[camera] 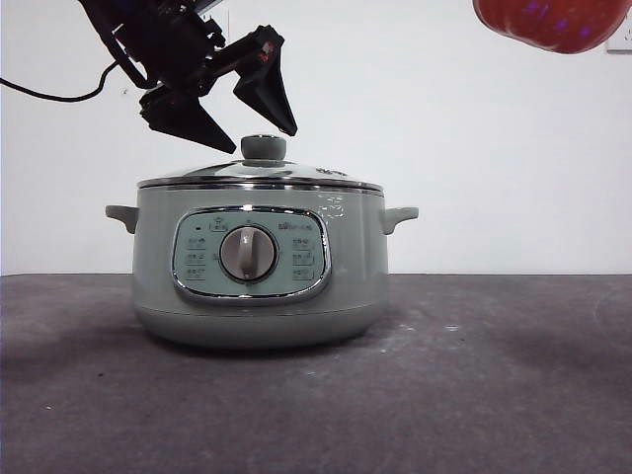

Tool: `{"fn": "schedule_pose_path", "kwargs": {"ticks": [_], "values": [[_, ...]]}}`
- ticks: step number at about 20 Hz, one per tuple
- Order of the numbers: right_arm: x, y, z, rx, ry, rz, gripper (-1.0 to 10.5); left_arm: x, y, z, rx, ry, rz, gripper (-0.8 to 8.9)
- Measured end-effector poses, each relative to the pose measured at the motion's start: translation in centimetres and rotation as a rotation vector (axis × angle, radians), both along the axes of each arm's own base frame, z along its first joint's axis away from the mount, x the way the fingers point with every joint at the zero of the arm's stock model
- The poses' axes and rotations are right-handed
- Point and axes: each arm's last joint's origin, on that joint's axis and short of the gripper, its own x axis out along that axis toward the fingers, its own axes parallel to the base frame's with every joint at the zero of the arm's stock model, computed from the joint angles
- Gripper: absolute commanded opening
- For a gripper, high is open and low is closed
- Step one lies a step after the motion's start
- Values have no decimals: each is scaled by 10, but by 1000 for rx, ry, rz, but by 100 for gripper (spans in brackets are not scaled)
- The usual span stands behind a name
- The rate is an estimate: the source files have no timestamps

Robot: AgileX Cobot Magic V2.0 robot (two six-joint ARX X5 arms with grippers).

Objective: Pick up the pumpkin,open the lid,put the pumpkin in the pot,close the lid

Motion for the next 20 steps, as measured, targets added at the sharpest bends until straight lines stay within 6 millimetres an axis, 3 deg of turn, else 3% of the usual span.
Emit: {"fn": "schedule_pose_path", "kwargs": {"ticks": [3, 5, 9, 11, 12, 14, 17, 20], "values": [[0, 0, 1, 5, -5, -1, -11, -1, -1, 0, 17, -9, 7, 707], [1, 0, 1, 9, -12, -1, -11, -1, -1, 0, 21, -9, 5, 535], [1, 1, 1, 11, -14, -1, -11, -3, -5, -1, 24, -2, -7, 446], [1, 1, 1, 11, -14, -1, -11, -3, -6, -1, 25, -4, -11, 271], [1, 1, 1, 10, -14, -1, -11, -3, -6, -1, 24, -5, -13, 234], [1, 1, 1, 11, -14, -1, -11, -4, -7, -1, 24, -5, -14, 209], [0, 0, 2, 12, -16, -1, -11, -3, -6, -1, 31, -6, -5, 88], [-1, -1, 3, 17, -23, -1, -11, -4, -6, -1, 32, -4, -5, 82]]}}
